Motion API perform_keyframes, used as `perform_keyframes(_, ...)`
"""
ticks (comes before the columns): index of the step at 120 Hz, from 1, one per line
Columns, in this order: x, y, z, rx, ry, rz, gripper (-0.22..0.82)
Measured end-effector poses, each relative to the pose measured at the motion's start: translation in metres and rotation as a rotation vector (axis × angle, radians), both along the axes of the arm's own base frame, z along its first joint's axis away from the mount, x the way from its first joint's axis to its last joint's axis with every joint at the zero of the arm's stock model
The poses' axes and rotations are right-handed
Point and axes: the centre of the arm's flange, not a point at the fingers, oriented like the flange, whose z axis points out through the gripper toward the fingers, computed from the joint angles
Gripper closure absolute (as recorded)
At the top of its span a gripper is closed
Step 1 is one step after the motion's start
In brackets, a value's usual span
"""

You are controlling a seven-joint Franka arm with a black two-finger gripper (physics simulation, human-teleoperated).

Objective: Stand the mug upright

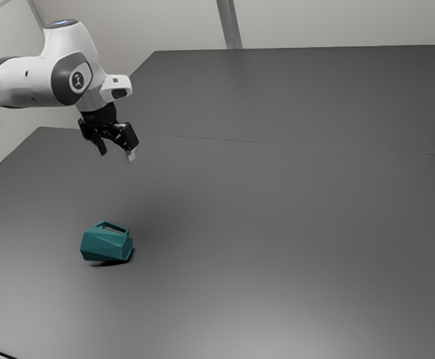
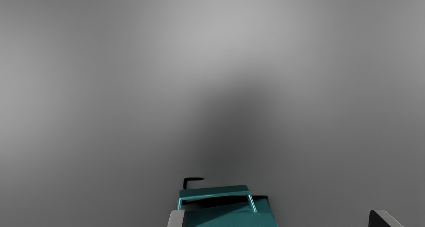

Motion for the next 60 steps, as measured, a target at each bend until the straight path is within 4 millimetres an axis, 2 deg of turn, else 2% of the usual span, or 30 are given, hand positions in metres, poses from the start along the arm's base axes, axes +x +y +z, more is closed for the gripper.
perform_keyframes(16,-0.007,0.015,0.001,-0.003,-0.002,0.028,0.00)
perform_keyframes(23,-0.014,0.025,-0.006,-0.028,0.009,0.057,0.00)
perform_keyframes(60,-0.040,0.113,-0.039,-0.242,0.039,0.253,0.00)
